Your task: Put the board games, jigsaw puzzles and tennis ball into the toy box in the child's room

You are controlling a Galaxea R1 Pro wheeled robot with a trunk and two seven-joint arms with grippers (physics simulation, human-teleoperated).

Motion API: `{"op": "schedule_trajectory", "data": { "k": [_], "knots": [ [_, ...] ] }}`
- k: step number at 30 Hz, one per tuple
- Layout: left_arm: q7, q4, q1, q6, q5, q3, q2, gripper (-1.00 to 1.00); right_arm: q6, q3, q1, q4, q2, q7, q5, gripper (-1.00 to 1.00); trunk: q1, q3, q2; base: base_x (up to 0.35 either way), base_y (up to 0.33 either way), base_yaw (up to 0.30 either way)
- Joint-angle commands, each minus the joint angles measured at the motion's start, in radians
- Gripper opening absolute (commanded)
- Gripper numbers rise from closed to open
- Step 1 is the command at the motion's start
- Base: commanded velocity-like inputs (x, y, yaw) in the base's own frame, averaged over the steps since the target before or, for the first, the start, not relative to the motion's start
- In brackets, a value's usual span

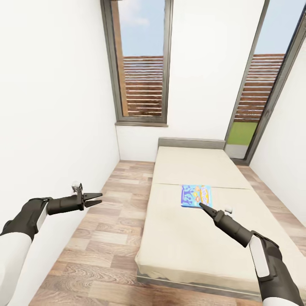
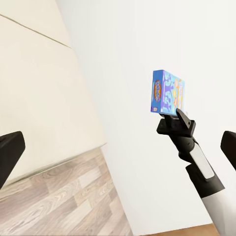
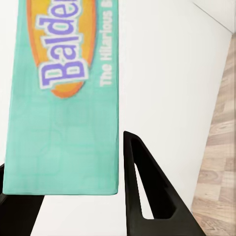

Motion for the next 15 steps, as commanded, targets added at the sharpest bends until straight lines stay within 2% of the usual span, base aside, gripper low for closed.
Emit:
{"op": "schedule_trajectory", "data": {
  "k": [1,5,15],
  "knots": [
    [-0.005,0.0,-0.001,0.011,-0.003,0.001,0.0,1.0,0.006,-0.001,-0.001,0.001,0.0,0.002,-0.004,-1.0,0.001,-0.002,-0.002,-0.001,-0.285,0.0],
    [-0.005,0.0,-0.001,0.01,-0.003,0.0,0.001,1.0,-0.004,-0.001,-0.001,0.002,0.0,0.002,-0.004,-1.0,0.001,-0.002,-0.002,0.007,-0.144,0.0],
    [-0.005,0.0,-0.001,0.01,-0.002,-0.001,0.0,1.0,-0.019,-0.002,-0.002,0.033,-0.003,0.002,-0.004,-1.0,0.001,-0.002,-0.002,0.001,-0.01,0.0]
  ]
}}
